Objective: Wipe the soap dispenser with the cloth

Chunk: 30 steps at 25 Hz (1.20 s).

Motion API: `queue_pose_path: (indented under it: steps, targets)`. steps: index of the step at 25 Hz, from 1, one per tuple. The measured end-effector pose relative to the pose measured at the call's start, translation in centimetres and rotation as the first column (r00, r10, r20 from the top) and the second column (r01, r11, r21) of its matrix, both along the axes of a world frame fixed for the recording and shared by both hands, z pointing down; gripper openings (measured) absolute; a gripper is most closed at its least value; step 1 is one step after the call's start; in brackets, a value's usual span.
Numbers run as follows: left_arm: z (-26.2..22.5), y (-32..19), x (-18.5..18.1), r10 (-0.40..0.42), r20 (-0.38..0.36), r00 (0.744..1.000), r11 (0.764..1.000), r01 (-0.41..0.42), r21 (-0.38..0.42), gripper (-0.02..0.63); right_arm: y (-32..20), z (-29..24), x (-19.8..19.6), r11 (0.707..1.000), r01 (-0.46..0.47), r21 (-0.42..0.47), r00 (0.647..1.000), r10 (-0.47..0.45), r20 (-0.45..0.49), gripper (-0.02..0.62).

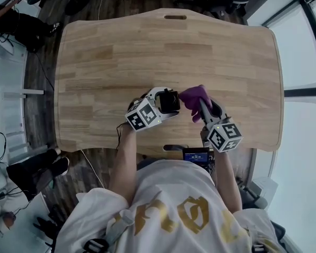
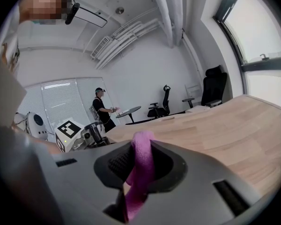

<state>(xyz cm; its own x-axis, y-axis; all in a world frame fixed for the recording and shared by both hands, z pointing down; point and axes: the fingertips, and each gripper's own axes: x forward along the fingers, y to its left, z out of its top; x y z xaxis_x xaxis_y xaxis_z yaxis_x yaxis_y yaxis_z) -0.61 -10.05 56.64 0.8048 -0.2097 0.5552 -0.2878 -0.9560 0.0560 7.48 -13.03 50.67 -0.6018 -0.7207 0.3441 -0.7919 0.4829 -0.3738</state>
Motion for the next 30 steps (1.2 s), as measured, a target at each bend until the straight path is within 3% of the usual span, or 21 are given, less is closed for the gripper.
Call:
queue_pose_path:
  steps: [10,18,30]
  targets:
    - [-3.7,0.8,0.2,0.023,0.048,0.999,0.996,-0.027,0.084,0.364,1.6,-4.5,-1.8,0.998,0.013,0.067,0.992,-0.021,0.121,0.054]
    - [-5.7,1.8,0.9,0.051,0.038,0.998,0.993,-0.054,0.102,0.362,3.0,-7.7,-2.7,0.991,0.032,0.127,0.989,-0.05,0.139,0.054]
    - [-6.0,2.4,1.6,0.078,0.065,0.995,0.992,-0.084,0.096,0.364,5.9,-14.0,-6.0,0.943,0.168,0.288,0.953,-0.23,0.196,0.054]
